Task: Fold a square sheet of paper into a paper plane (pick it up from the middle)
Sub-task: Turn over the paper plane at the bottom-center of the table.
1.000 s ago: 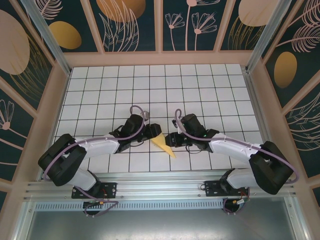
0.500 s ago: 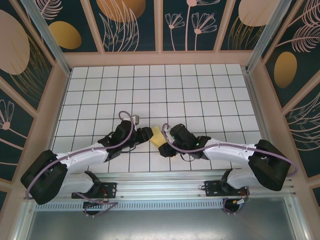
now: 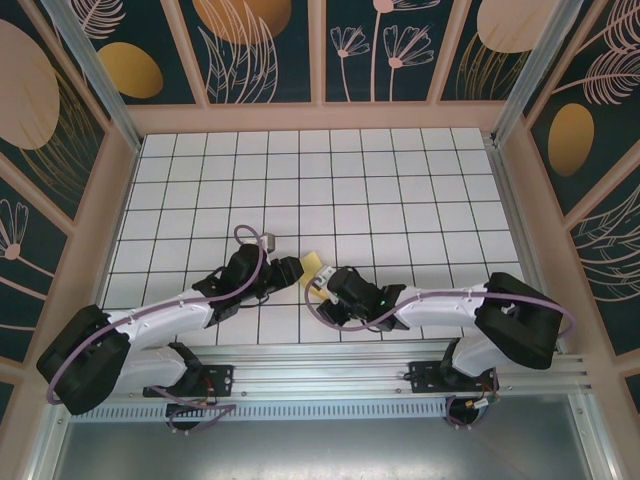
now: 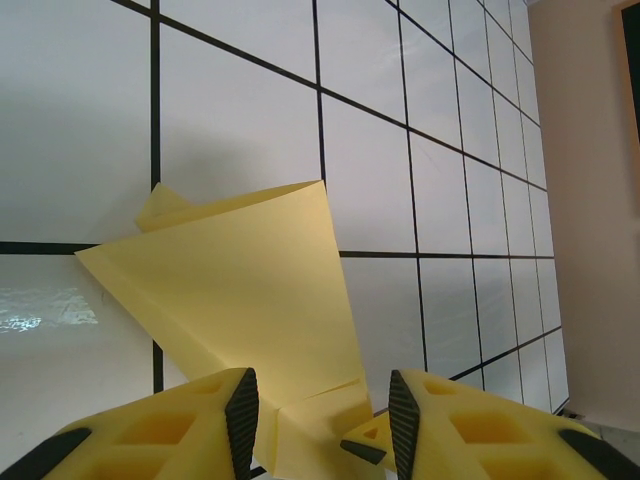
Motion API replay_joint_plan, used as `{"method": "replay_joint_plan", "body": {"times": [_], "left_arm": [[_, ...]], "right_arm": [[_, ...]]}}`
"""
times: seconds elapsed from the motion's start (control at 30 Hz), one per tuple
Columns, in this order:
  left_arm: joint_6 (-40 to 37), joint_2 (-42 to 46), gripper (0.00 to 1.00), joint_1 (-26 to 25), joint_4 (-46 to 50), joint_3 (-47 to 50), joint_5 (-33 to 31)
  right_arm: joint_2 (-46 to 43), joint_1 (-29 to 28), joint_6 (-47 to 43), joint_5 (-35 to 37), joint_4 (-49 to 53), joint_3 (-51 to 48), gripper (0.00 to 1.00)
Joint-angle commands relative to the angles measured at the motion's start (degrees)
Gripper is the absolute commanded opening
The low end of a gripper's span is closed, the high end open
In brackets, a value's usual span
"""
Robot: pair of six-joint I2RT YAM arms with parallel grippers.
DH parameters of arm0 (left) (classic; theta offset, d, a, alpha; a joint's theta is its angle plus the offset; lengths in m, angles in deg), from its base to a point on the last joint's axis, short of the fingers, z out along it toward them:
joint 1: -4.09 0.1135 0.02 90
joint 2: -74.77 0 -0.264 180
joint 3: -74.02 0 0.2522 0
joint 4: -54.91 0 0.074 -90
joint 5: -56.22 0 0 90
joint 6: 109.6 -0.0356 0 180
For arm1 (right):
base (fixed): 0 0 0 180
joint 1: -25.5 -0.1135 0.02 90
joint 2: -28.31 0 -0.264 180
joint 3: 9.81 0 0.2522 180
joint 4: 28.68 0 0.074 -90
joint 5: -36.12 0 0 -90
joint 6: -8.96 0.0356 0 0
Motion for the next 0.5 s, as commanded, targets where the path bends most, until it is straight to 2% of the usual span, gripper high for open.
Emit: {"method": "replay_joint_plan", "body": {"times": [0.0,0.17,0.47], "left_arm": [[0.3,0.7,0.41,-0.2,0.6,0.5,-0.4],[0.4,0.4,0.41,-0.2,0.1,0.7,0.1],[0.9,-0.5,0.41,-0.2,-1.4,1.1,1.1]], "right_arm": [[1.6,-0.7,-1.9,2.3,-2.7,-0.7,0.41],[4.0,-0.7,-1.5,3.6,-3.0,-0.1,0.36],[6.4,0.6,4.8,4.3,-1.0,1.8,0.12]]}}
